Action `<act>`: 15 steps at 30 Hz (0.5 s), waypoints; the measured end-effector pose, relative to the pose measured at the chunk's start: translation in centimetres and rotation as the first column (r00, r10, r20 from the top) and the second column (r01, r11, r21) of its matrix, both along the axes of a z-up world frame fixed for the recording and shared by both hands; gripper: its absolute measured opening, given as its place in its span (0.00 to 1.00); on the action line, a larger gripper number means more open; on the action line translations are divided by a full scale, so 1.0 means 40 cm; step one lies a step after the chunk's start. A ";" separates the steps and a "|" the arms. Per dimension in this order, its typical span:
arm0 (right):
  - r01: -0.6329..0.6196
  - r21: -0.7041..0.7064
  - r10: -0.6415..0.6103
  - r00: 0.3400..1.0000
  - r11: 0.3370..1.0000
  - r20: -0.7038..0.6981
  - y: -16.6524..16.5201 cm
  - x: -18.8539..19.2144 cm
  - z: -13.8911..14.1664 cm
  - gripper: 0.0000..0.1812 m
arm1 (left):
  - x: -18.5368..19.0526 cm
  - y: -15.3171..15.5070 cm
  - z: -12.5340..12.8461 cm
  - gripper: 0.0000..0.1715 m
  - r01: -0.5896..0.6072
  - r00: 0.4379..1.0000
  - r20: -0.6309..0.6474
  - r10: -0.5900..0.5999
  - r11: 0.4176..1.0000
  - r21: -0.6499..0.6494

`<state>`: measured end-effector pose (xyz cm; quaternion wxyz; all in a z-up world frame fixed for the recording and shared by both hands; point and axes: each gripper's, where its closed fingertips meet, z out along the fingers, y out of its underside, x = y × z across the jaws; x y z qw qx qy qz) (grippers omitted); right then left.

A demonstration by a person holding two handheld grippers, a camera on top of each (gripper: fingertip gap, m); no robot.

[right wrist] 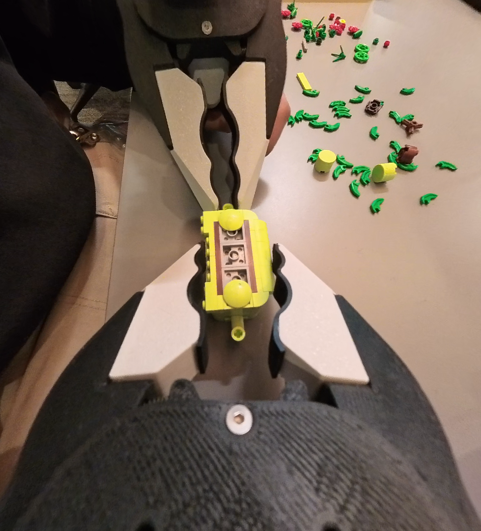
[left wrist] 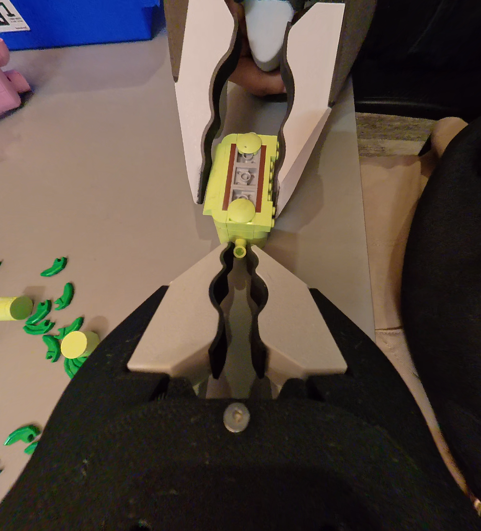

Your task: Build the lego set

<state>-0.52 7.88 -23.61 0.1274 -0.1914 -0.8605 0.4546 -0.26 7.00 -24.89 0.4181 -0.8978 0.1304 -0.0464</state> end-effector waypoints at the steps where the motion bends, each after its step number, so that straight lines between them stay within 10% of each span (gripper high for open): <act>1: 0.003 0.002 -0.003 1.000 1.000 -0.004 0.000 0.000 0.000 0.25 | 0.000 0.000 0.000 0.02 -0.001 1.000 -0.012 0.001 1.000 0.004; 15: 0.019 0.002 -0.019 1.000 1.000 -0.004 0.002 -0.004 0.000 0.25 | -0.007 -0.002 0.013 0.09 -0.020 0.999 0.028 0.019 0.999 0.028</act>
